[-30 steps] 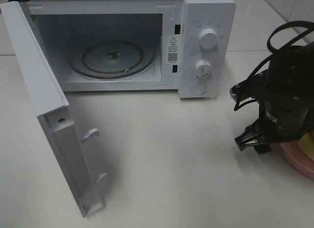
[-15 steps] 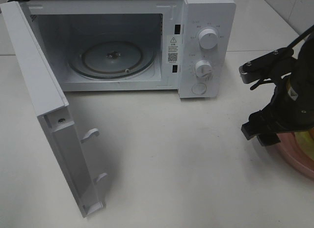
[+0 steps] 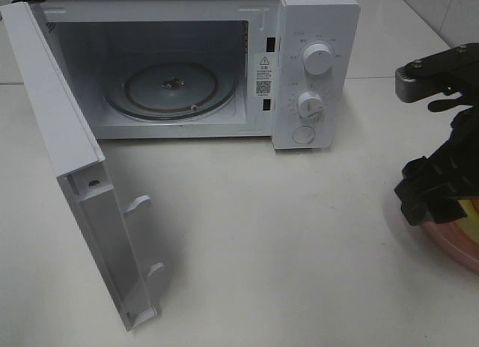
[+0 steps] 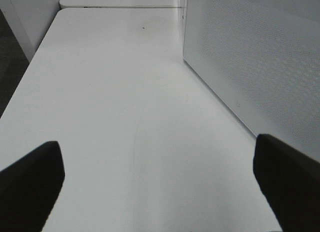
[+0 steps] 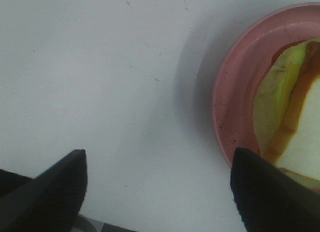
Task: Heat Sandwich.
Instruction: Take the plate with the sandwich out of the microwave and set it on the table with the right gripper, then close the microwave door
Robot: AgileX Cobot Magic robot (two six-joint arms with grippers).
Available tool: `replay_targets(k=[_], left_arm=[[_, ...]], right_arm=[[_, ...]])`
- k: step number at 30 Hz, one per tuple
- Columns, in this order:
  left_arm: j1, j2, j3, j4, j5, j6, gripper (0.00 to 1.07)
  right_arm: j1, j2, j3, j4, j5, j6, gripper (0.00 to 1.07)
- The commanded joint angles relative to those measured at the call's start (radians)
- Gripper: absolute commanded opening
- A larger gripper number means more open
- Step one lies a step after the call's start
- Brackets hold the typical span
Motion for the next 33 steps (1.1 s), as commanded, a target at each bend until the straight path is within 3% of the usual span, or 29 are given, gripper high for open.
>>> replay_targets(k=[1,16,33], left_arm=[[-0.005,-0.022,0.001,0.003,-0.005,0.001,0.97],[-0.005,-0.022,0.001,0.003,-0.005,0.001,0.97],[-0.005,-0.022,0.001,0.003,-0.005,0.001,0.97]], right_arm=[[0.002,-0.071,-0.002,0.034,0.045,-0.05,0.76],[0.002,-0.393,0.008,0.084,0.196,-0.116,0.76],[-0.012,-0.874,0.246,0.082,0.204,-0.083,0.76]])
